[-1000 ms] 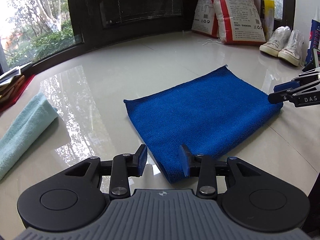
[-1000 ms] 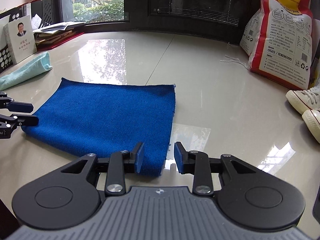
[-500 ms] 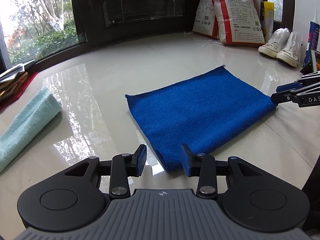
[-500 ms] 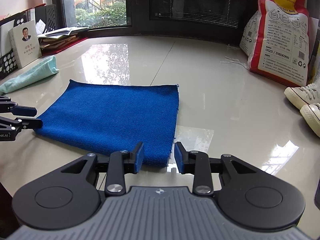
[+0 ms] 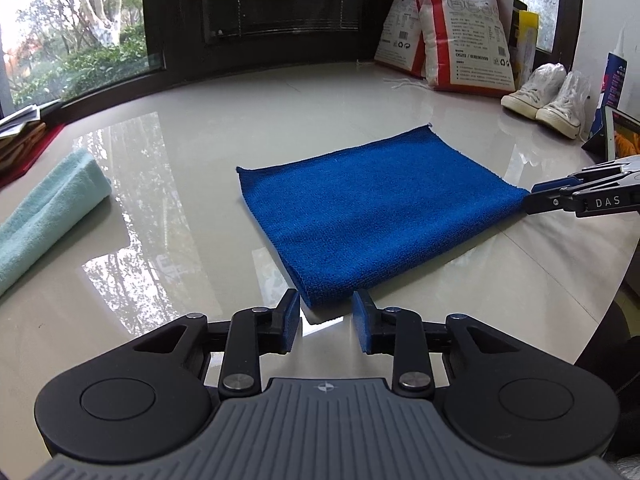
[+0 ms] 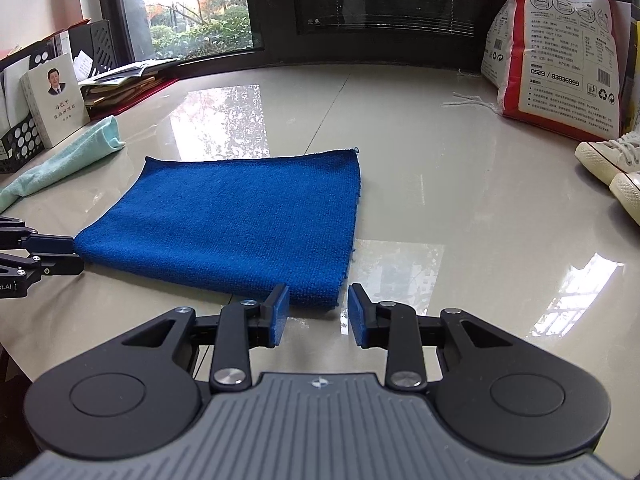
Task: Fold towel
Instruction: 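Move both open grippers to the folded towel's edge, then close the left gripper on the folded edge while the right gripper closes beside it, then lift the folded edge with both grippers and fold it over again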
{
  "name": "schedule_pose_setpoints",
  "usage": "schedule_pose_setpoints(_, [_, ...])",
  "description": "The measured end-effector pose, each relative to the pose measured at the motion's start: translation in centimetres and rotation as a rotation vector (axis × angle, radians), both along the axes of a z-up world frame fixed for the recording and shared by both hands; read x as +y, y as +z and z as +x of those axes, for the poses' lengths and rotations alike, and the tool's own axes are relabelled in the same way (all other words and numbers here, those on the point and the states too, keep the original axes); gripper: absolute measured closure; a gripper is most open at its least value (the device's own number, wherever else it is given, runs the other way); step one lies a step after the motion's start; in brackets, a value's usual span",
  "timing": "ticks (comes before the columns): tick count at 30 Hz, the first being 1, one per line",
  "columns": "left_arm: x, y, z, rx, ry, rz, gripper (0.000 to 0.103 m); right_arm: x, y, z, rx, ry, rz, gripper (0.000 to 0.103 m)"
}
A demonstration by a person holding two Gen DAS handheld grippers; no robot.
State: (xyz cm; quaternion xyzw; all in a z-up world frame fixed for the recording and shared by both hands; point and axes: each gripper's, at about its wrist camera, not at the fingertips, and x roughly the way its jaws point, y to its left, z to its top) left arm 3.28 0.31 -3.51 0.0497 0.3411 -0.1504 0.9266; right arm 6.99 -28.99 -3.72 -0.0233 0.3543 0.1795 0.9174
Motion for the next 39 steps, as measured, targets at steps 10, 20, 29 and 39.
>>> schedule_pose_setpoints(10, [0.1, -0.5, 0.1, -0.014, -0.003, -0.006, 0.092, -0.1, -0.4, 0.3, 0.003, 0.006, 0.018, 0.089])
schedule_pose_setpoints(20, [0.3, -0.3, -0.8, -0.019, -0.013, -0.035, 0.094, -0.7, 0.1, -0.6, -0.005, 0.013, 0.033, 0.097])
schedule_pose_setpoints(29, [0.4, 0.2, -3.6, -0.025, -0.018, -0.065, 0.094, -1.3, 0.9, -3.4, -0.014, 0.025, 0.031, 0.097])
schedule_pose_setpoints(39, [0.3, 0.5, -7.1, -0.023, -0.013, -0.101, 0.094, -1.8, 1.7, -6.7, -0.025, 0.025, 0.039, 0.097])
